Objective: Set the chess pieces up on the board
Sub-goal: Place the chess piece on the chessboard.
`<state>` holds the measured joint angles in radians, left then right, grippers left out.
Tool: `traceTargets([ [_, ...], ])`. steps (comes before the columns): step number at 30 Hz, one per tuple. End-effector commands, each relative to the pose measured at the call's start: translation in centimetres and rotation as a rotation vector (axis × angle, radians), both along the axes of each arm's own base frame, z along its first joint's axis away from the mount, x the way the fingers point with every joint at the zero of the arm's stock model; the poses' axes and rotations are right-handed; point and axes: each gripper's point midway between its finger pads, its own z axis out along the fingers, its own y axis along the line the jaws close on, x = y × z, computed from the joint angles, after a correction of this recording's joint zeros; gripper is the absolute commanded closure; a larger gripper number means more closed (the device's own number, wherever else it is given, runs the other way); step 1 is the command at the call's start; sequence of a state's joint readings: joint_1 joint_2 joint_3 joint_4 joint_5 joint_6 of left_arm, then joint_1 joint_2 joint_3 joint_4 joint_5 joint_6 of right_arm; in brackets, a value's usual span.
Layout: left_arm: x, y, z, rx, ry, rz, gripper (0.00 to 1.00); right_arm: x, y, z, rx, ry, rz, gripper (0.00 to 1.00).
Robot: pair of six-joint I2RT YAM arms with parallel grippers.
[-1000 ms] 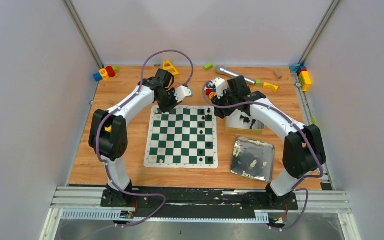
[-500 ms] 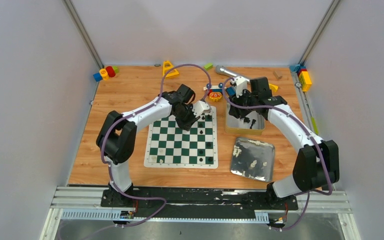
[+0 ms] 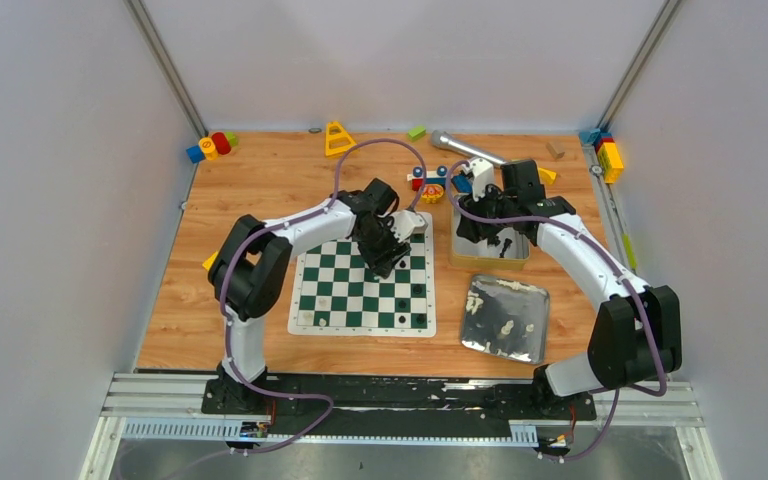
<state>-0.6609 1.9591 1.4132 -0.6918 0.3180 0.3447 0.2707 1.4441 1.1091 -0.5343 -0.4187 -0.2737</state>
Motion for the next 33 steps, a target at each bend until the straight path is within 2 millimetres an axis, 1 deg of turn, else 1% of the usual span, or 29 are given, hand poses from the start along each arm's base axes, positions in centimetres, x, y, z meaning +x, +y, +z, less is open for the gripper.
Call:
traceTargets([
  [1, 0.5, -0.3, 3.0, -0.065, -0.111, -0.023, 0.36, -0.3, 0.9, 1.0, 0.049, -0.022, 0.035, 0.63],
  [2, 0.2, 0.1, 2.8, -0.058, -0.113, -0.027, 0.35, -0.5, 1.1, 1.1, 0.061, -0.022, 0.051, 0.63],
  [3, 0.3, 0.2, 3.4, -0.066, -0.138, -0.037, 0.34, -0.5, 1.3, 1.2, 0.068, -0.023, 0.061, 0.63],
  [4, 0.1, 0.7, 3.1, -0.050, -0.142, -0.039, 0.34, -0.7, 1.7, 1.5, 0.084, -0.021, 0.081, 0.63],
  [5, 0.4, 1.0, 3.8, -0.056, -0.174, -0.039, 0.33, -0.8, 2.1, 1.7, 0.099, -0.020, 0.099, 0.63],
  [6, 0.0, 1.5, 3.5, -0.049, -0.172, -0.042, 0.34, -0.9, 2.4, 1.9, 0.113, -0.019, 0.115, 0.63],
  [7, 0.2, 1.9, 4.4, -0.069, -0.194, -0.035, 0.33, -1.0, 2.8, 2.2, 0.126, -0.020, 0.134, 0.63],
  [8, -0.2, 2.5, 4.3, -0.067, -0.193, -0.037, 0.33, -1.3, 3.4, 2.4, 0.139, -0.018, 0.167, 0.62],
  [10, -0.1, 4.2, 6.3, -0.099, -0.237, -0.016, 0.33, -1.9, 4.8, 2.5, 0.141, -0.030, 0.239, 0.59],
  [11, -0.4, 4.7, 6.7, -0.106, -0.242, -0.015, 0.33, -2.3, 5.5, 2.4, 0.133, -0.039, 0.275, 0.58],
  [12, -0.6, 5.8, 7.6, -0.114, -0.264, -0.001, 0.32, -2.6, 6.4, 2.1, 0.119, -0.045, 0.311, 0.56],
  [13, -0.7, 6.3, 8.0, -0.121, -0.273, 0.006, 0.32, -2.9, 7.3, 1.7, 0.102, -0.049, 0.346, 0.55],
  [14, -0.9, 7.4, 8.7, -0.129, -0.292, 0.030, 0.31, -3.2, 8.1, 1.3, 0.087, -0.051, 0.378, 0.53],
  [15, -1.0, 7.9, 9.2, -0.138, -0.302, 0.041, 0.31, -3.4, 9.0, 0.8, 0.074, -0.048, 0.408, 0.52],
  [16, -1.1, 9.1, 9.9, -0.147, -0.322, 0.073, 0.30, -3.5, 9.8, 0.3, 0.062, -0.044, 0.436, 0.50],
  [17, -1.2, 9.6, 10.2, -0.154, -0.331, 0.089, 0.30, -3.7, 10.6, -0.3, 0.050, -0.037, 0.465, 0.50],
  [18, -1.2, 10.7, 10.9, -0.162, -0.350, 0.120, 0.29, -3.8, 11.3, -0.9, 0.039, -0.035, 0.493, 0.49],
  [19, -1.4, 11.3, 10.9, -0.165, -0.352, 0.137, 0.27, -3.9, 12.0, -1.5, 0.027, -0.031, 0.519, 0.48],
  [20, -1.3, 12.3, 11.9, -0.176, -0.383, 0.169, 0.27, -4.1, 12.8, -2.1, 0.016, -0.030, 0.551, 0.47],
  [21, -1.2, 13.1, 12.0, -0.177, -0.387, 0.197, 0.25, -4.1, 13.4, -2.5, 0.000, -0.041, 0.583, 0.46],
  [23, -1.3, 14.1, 13.4, -0.196, -0.428, 0.232, 0.24, -4.3, 14.7, -3.7, -0.028, -0.043, 0.637, 0.45],
  [27, -1.8, 15.2, 14.5, -0.204, -0.459, 0.262, 0.20, -4.2, 16.5, -5.4, -0.076, -0.062, 0.724, 0.43],
  [33, -2.0, 15.8, 15.2, -0.205, -0.482, 0.282, 0.18, -3.7, 18.0, -7.6, -0.132, -0.080, 0.800, 0.42],
])
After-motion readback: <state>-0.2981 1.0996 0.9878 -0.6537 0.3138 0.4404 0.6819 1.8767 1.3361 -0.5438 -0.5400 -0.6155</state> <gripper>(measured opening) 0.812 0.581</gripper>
